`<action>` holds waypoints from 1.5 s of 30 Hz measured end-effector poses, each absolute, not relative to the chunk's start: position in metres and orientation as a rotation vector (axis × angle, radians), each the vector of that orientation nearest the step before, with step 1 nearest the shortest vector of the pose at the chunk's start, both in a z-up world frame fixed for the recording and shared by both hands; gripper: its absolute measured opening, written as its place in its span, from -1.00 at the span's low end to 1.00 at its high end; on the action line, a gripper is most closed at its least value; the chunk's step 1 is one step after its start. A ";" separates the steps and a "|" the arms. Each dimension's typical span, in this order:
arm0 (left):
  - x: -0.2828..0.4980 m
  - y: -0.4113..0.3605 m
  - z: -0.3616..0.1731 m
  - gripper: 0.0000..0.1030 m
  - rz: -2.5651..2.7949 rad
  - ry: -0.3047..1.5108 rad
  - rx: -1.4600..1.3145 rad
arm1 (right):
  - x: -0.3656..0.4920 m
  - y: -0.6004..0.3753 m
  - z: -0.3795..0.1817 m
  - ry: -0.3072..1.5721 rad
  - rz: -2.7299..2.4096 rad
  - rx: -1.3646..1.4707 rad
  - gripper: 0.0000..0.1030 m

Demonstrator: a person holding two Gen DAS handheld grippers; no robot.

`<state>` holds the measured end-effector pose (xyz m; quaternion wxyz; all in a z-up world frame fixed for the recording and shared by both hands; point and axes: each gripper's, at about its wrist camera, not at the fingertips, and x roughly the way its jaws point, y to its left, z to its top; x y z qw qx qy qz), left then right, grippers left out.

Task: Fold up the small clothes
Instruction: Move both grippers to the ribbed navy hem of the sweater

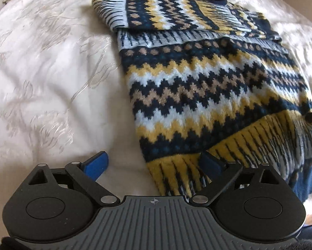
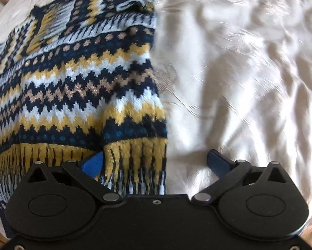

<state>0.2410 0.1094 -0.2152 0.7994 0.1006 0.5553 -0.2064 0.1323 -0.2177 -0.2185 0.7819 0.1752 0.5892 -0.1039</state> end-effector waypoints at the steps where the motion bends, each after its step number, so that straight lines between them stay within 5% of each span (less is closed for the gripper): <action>1: 0.238 0.109 -0.215 0.86 -0.443 1.189 0.214 | 0.129 -0.217 -0.217 1.262 -0.226 0.390 0.99; 23: 0.113 0.098 -0.206 0.86 -0.382 1.134 0.049 | 0.039 -0.186 -0.211 1.179 0.139 0.397 0.99; 45: 0.092 0.097 -0.203 0.86 -0.339 1.083 0.051 | 0.009 -0.189 -0.220 1.142 0.220 0.503 0.99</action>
